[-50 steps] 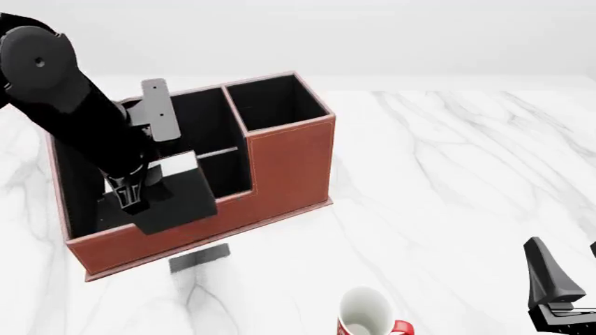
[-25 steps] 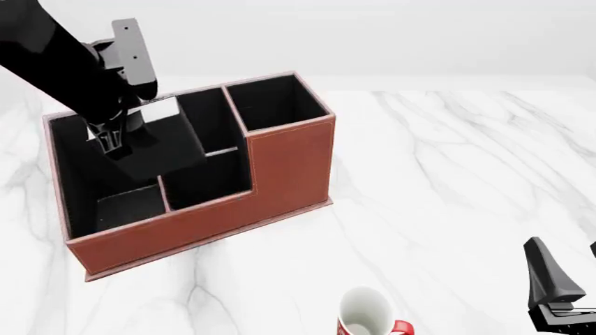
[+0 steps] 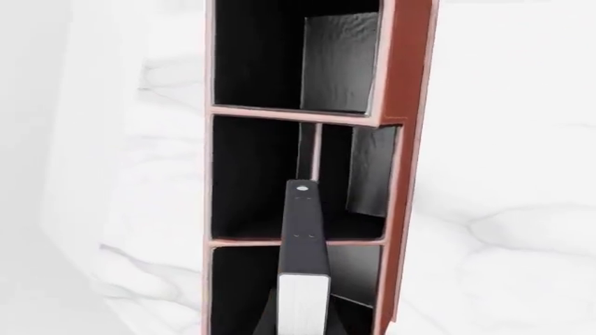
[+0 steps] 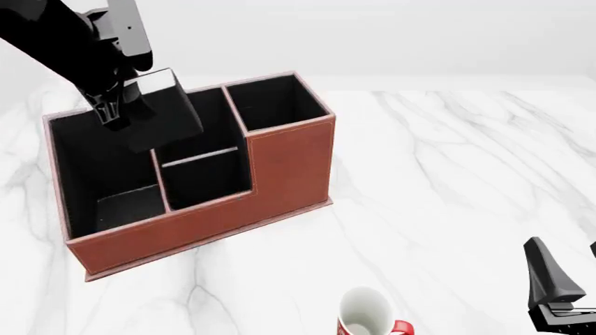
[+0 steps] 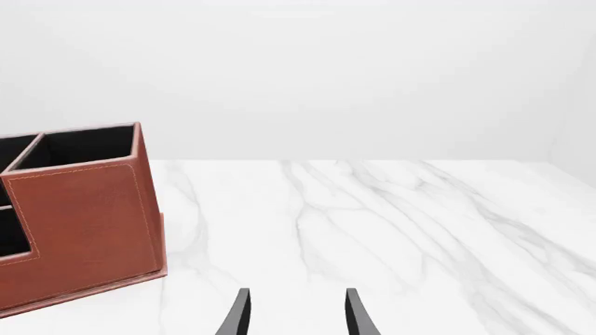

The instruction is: Pick up the book and place it in the front compartment of the caddy.

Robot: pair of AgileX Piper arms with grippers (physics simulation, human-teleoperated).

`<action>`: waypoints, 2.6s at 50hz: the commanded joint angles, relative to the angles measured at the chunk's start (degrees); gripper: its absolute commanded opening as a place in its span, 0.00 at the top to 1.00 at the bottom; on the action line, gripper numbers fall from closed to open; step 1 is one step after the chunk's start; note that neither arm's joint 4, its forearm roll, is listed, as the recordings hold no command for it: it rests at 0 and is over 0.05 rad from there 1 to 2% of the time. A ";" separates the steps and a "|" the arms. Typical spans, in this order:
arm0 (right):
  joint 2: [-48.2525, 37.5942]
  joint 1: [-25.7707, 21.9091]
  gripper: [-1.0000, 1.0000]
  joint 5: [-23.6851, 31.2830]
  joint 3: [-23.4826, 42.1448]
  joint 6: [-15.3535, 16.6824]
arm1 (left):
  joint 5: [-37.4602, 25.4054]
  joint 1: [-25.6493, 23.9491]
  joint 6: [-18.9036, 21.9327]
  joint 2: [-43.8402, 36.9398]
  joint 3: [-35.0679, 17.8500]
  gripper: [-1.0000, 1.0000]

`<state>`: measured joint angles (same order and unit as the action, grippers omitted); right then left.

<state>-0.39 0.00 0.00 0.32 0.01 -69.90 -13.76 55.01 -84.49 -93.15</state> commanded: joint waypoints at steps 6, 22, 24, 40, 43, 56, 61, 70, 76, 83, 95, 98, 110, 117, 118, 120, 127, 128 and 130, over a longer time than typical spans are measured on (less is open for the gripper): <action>0.01 0.00 0.00 -0.04 -0.03 0.00 | 0.00 0.41 2.48 -3.90 -4.54 1.00; 0.01 0.00 0.00 -0.03 -0.03 0.00 | 0.00 0.45 1.81 -8.90 -9.25 1.00; 0.02 0.01 0.00 -0.04 -0.03 -0.01 | 0.00 0.11 1.24 -9.71 -10.01 1.00; 0.00 0.00 0.00 -0.03 -0.03 0.00 | 0.00 0.45 0.48 -13.42 -13.26 1.00; 0.01 -0.01 0.00 -0.04 -0.03 0.01 | 0.00 0.92 0.73 -13.97 -13.34 1.00; 0.00 0.00 0.00 -0.03 -0.03 -0.01 | 0.00 3.15 1.63 -16.22 -14.72 1.00; 0.00 0.00 0.00 -0.03 -0.03 0.01 | 0.00 3.01 0.87 -17.44 -15.20 1.00; 0.00 -0.01 0.00 -0.04 -0.03 -0.01 | 0.00 2.53 -0.07 -19.37 -16.18 1.00; 0.00 0.00 0.00 -0.03 -0.03 0.01 | 0.00 2.25 -0.58 -20.16 -16.92 1.00; 0.00 -0.01 0.00 -0.04 -0.03 -0.01 | 0.00 3.02 0.12 -20.76 -16.32 1.00; 0.00 -0.01 0.00 -0.03 -0.03 0.00 | 0.00 2.69 -0.31 -22.34 -16.40 1.00; 0.01 0.00 0.00 -0.04 -0.03 0.00 | 0.00 2.61 -0.32 -22.73 -16.33 1.00; 0.00 -0.01 0.00 -0.03 -0.03 0.01 | 0.00 2.24 -1.06 -24.75 -16.82 1.00; 0.00 -0.01 0.00 -0.03 -0.03 -0.01 | 0.00 2.11 -1.20 -26.17 -17.37 1.00; 0.00 -0.01 0.00 -0.03 -0.03 -0.01 | 0.00 2.11 -1.20 -26.17 -17.38 1.00; 0.00 0.00 0.00 -0.03 -0.03 0.00 | 0.00 1.93 -1.32 -26.50 -17.61 1.00; 0.00 0.00 0.00 -0.03 -0.03 0.01 | 0.00 0.83 -2.12 -27.97 -17.87 1.00; 0.00 0.00 0.00 -0.03 -0.03 0.01 | 0.00 0.83 -2.12 -27.97 -17.87 1.00; 0.00 0.00 0.00 -0.03 -0.03 0.00 | 0.00 0.76 -2.24 -28.30 -17.95 1.00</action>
<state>-0.39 0.00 0.00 0.32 0.01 -69.90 -12.32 52.31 -111.57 -110.35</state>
